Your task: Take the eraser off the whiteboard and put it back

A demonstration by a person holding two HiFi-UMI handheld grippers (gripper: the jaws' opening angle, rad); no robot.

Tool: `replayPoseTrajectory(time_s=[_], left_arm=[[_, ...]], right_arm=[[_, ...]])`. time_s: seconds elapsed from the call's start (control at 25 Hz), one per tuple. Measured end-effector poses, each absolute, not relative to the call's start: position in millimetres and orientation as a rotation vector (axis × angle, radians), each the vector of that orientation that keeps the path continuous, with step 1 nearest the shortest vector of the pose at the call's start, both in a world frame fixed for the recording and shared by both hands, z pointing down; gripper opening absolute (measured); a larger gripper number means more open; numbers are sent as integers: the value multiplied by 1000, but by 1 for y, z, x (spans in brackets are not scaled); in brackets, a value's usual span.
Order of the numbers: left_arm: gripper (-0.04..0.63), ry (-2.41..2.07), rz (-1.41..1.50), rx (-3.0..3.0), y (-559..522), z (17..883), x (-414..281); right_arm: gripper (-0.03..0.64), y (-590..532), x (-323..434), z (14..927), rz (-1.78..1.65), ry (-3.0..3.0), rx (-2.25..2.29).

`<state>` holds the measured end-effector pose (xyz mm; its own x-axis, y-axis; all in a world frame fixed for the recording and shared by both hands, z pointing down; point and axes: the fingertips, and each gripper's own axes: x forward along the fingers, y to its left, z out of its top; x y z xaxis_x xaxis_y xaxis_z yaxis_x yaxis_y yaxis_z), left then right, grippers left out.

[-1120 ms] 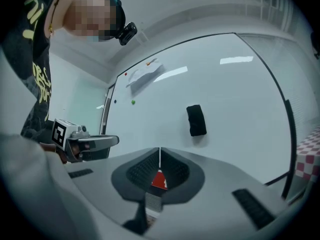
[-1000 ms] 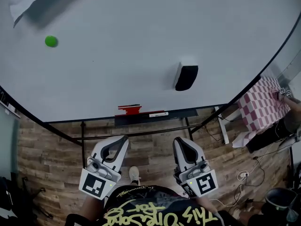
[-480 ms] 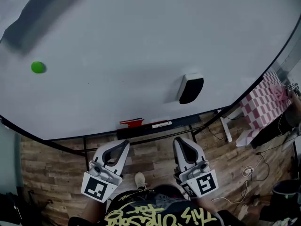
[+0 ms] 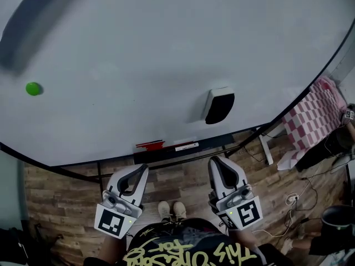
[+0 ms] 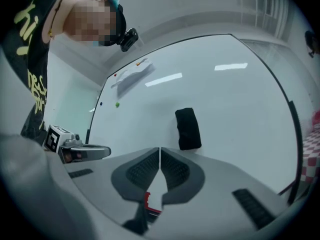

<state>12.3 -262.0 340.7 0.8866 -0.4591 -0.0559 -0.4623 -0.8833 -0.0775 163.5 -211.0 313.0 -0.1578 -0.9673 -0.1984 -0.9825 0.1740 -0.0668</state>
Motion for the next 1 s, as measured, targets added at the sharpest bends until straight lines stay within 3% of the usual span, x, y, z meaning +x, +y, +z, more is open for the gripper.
replayPoseTrajectory(time_s=[0.52, 0.64, 1.0], left_arm=[[6, 810, 62, -2928, -266, 339, 2], [6, 827, 80, -2926, -266, 338, 1], [6, 901, 56, -2906, -270, 343, -16]], right_arm=[[21, -223, 192, 305, 132, 2234, -1974], [114, -228, 196, 298, 162, 2263, -1980], [230, -256, 210, 284, 171, 2234, -2046]])
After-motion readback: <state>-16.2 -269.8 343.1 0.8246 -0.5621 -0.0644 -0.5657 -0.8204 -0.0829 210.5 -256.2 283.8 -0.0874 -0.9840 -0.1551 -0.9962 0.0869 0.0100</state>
